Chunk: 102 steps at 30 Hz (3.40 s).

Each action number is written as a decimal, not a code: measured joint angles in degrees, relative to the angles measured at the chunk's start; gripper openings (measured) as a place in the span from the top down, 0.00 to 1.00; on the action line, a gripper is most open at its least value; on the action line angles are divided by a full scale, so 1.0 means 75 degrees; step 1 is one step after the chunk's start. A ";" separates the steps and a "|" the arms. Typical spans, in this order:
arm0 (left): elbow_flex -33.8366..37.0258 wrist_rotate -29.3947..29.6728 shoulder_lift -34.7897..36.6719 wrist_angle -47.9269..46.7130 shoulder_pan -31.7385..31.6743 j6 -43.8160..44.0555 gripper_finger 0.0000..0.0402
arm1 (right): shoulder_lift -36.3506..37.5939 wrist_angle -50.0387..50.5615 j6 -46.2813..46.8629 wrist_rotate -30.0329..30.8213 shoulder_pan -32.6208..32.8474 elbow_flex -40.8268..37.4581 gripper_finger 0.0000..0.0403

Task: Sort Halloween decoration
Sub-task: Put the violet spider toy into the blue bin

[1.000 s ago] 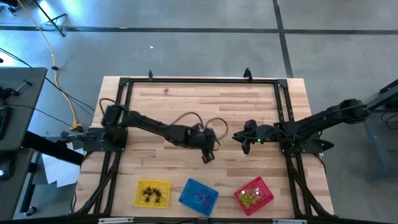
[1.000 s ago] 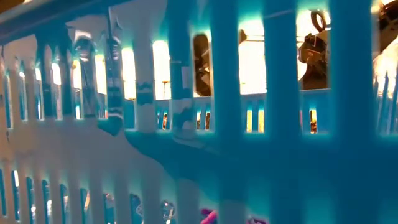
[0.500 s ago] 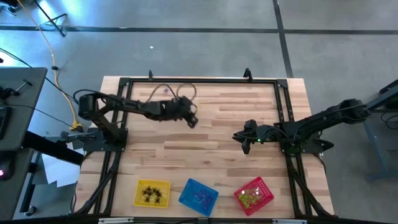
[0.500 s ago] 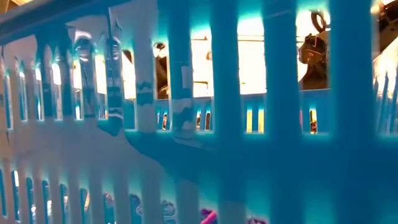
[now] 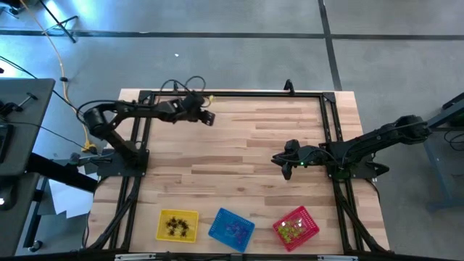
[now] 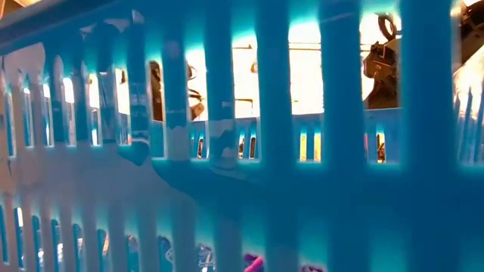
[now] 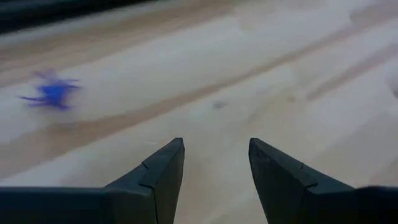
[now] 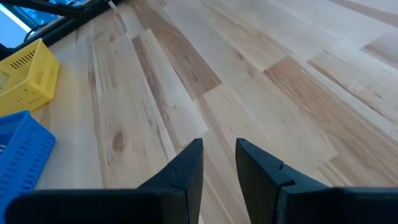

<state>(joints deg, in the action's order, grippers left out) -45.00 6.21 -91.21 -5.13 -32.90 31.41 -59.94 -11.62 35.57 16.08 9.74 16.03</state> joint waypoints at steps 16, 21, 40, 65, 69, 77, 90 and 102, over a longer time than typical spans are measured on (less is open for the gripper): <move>0.0168 0.0742 0.0681 -0.0722 -0.1491 -0.0113 0.58 | 0.0000 0.0026 0.0000 0.0000 0.0003 0.0000 0.77; 0.0168 0.0609 0.0681 -0.0829 -0.1604 -0.0308 0.58 | 0.0000 0.0026 0.0000 0.0000 0.0003 0.0000 0.77; 0.0011 0.0449 -0.0482 -0.0331 -0.1710 -0.0413 0.58 | 0.0003 0.0026 0.0001 0.0002 0.0003 0.0000 0.77; -0.0832 0.0792 -0.1592 -0.0818 -0.1803 -0.0421 0.86 | 0.0003 0.0026 0.0003 0.0001 0.0003 0.0000 0.77; -0.0835 0.0797 -0.1601 -0.0897 -0.1799 -0.0496 0.98 | 0.0003 0.0026 0.0000 0.0001 0.0002 0.0000 0.77; -0.0833 0.0932 -0.1546 -0.1082 -0.1605 -0.0605 1.00 | 0.0003 0.0026 0.0001 0.0001 0.0002 0.0000 0.77; -0.0798 0.0015 0.0030 -0.2028 -0.0861 -0.0675 1.00 | 0.0003 0.0026 0.0002 0.0000 0.0002 0.0000 0.77; -0.0809 0.0538 0.1080 -0.1959 0.3807 0.0433 1.00 | 0.0003 0.0026 0.0000 0.0002 0.0003 0.0000 0.77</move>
<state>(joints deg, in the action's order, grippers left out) -51.07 10.25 -83.11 -19.83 -4.34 34.66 -59.92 -11.42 35.57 16.09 9.76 16.03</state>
